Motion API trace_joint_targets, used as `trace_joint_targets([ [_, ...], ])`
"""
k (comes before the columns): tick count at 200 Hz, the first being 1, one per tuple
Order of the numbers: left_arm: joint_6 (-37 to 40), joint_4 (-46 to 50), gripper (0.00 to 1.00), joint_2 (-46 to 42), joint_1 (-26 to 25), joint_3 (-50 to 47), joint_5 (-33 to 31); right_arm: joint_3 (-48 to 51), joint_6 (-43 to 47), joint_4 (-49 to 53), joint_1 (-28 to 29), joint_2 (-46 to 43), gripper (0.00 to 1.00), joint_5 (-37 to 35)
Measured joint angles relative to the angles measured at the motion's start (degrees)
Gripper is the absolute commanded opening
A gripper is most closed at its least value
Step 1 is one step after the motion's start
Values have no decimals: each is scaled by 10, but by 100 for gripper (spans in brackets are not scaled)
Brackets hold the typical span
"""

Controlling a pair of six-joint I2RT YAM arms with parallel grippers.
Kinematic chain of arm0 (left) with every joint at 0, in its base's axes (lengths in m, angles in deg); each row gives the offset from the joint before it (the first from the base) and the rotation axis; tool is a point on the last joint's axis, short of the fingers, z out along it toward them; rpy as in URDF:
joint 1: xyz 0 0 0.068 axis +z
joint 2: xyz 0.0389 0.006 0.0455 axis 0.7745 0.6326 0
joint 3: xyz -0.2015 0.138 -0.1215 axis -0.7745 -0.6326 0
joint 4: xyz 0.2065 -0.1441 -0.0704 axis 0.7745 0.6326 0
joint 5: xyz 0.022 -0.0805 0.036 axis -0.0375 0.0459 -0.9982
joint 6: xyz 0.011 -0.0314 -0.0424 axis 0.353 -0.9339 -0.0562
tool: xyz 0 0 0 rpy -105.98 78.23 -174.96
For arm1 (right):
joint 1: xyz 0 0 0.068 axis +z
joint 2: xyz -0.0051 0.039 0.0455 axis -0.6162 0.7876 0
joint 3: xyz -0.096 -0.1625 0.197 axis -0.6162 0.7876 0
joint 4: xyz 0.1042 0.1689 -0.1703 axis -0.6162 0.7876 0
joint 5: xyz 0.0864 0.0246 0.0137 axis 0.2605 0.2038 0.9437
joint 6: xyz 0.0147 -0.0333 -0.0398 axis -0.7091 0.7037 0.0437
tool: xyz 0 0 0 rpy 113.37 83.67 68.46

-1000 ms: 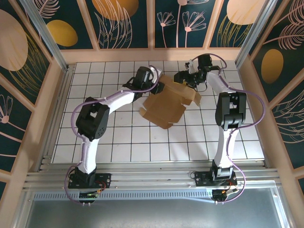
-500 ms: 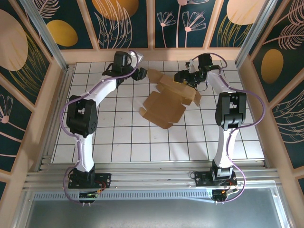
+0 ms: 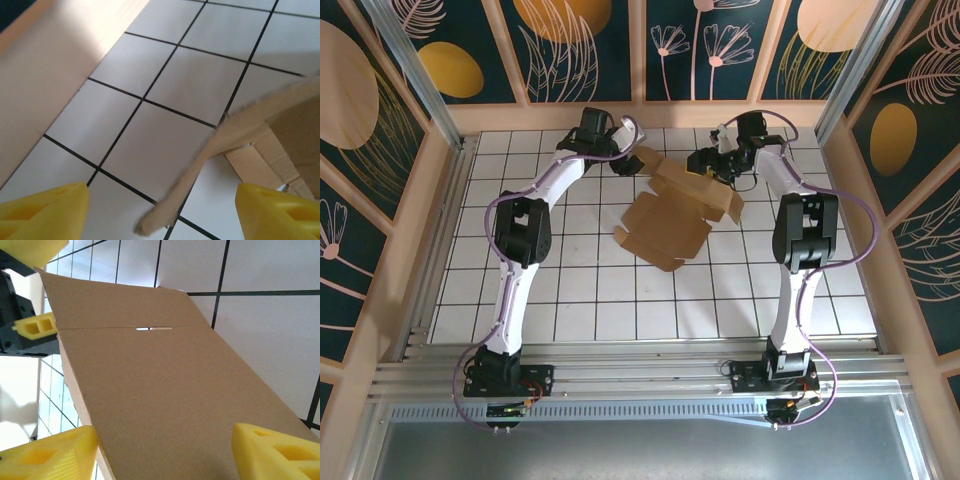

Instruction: Fold the paper box

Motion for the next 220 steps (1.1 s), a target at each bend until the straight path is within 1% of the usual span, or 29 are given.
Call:
trace_joint_targets([
  [20, 5, 5, 72, 5, 0, 1, 10, -4, 1, 3, 0, 2, 71, -2],
  [52, -11, 7, 59, 12, 0, 7, 61, -9, 1, 3, 0, 4, 71, -2],
  [60, -22, 7, 54, 13, 0, 7, 70, -9, 1, 3, 0, 5, 71, -2],
  [69, -39, 5, 45, 14, 0, 7, 79, -9, 0, 3, 0, 5, 71, -2],
  [85, -57, 4, 34, 15, 0, 7, 88, -9, 0, 2, 0, 5, 71, -2],
  [102, -82, 4, 28, 16, 0, 7, 92, -9, 0, 2, 0, 5, 71, -2],
  [126, -111, -4, 17, 16, 0, 5, 96, -9, 0, 2, 0, 5, 70, -2],
  [151, -171, -20, 12, 16, 0, 0, 106, -9, 0, 2, 0, 5, 70, -2],
  [176, -240, -36, 12, 16, 0, -5, 120, -7, -2, -1, 0, 5, 70, -2],
  [189, -268, -38, 11, 16, -1, -6, 124, -5, -2, -5, 0, 5, 70, -2],
  [220, -333, -38, 9, 16, -8, -6, 123, 0, -2, -14, 0, 5, 70, 5],
])
